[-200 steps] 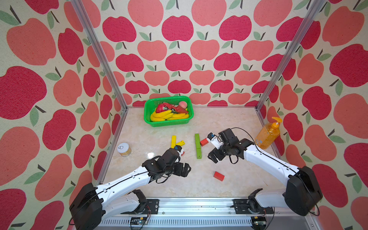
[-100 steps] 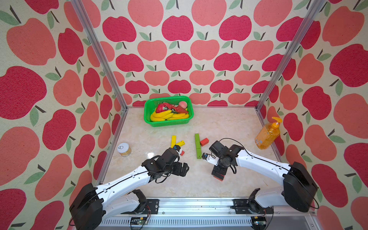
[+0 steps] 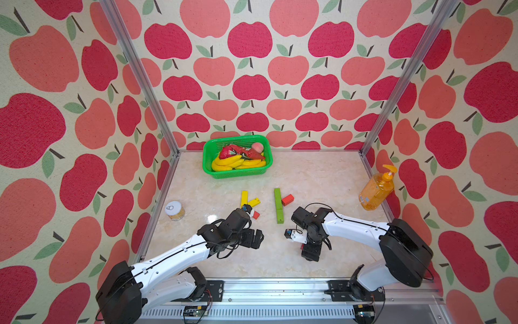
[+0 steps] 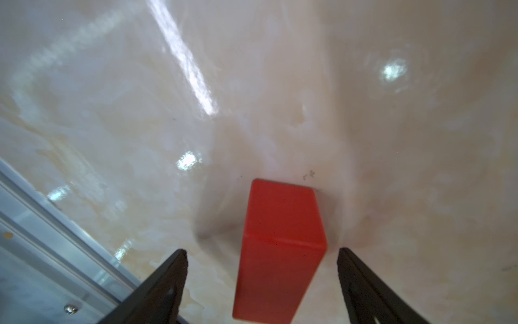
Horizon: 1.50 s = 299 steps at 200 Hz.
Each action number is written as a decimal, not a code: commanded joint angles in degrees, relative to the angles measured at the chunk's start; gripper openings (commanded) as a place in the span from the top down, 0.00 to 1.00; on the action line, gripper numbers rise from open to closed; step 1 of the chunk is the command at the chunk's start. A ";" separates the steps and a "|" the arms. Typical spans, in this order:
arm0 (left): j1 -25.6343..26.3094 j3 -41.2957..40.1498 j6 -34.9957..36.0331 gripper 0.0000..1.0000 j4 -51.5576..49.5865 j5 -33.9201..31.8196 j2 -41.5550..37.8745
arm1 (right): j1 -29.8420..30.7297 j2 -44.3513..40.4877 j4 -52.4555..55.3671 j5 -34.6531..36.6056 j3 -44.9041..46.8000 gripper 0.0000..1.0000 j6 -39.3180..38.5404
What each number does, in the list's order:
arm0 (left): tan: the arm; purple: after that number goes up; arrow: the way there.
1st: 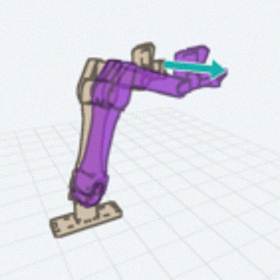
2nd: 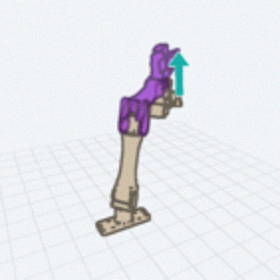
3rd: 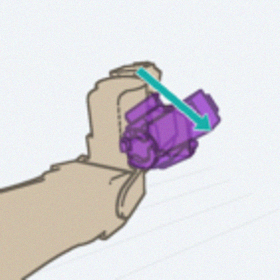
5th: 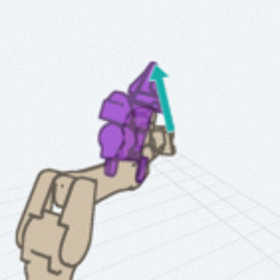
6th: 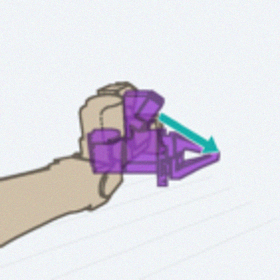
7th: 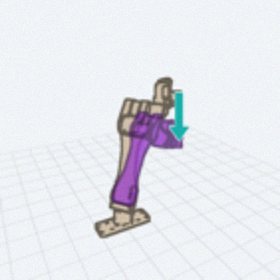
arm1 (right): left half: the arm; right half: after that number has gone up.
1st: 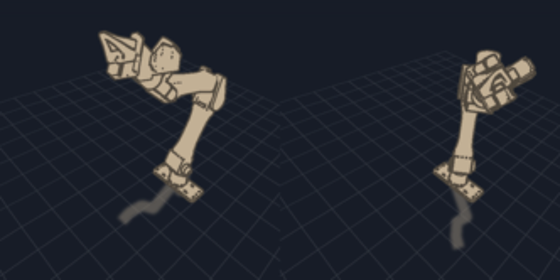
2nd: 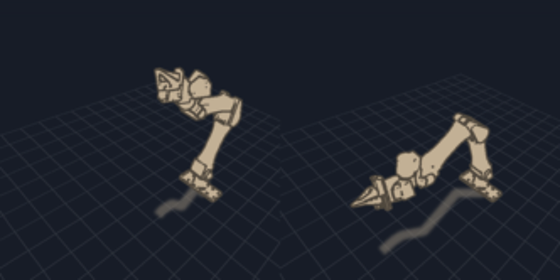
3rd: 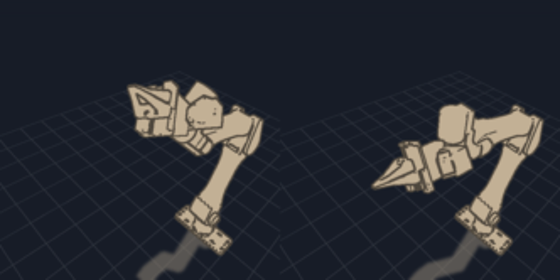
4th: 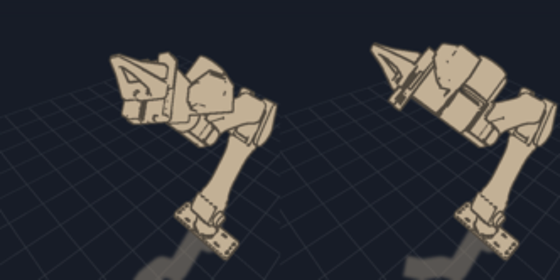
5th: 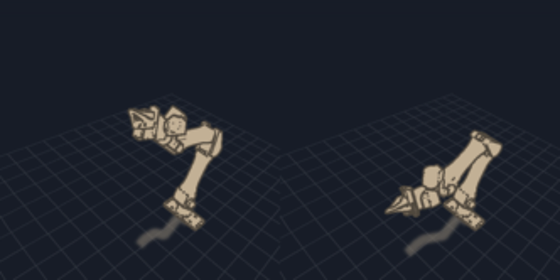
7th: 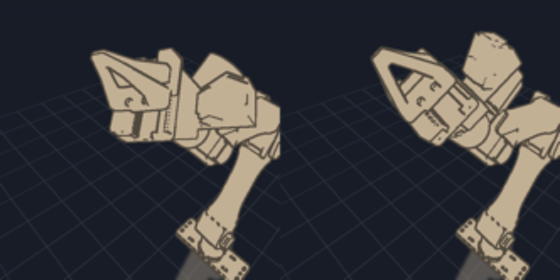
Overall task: Assemble the letter k with building blocks
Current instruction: Pick up the building block from the center of the board.
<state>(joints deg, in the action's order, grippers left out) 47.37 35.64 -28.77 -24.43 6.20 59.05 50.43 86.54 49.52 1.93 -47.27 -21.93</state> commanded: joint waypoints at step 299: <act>-9.11 14.24 16.06 0.02 -9.47 0.64 2.17 | -13.03 -0.20 -13.41 -4.24 -9.47 0.91 8.35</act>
<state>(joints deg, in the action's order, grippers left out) 41.01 48.07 -16.40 -33.71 3.49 61.65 37.39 85.47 37.19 -0.10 -55.59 -14.00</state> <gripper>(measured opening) 0.978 0.334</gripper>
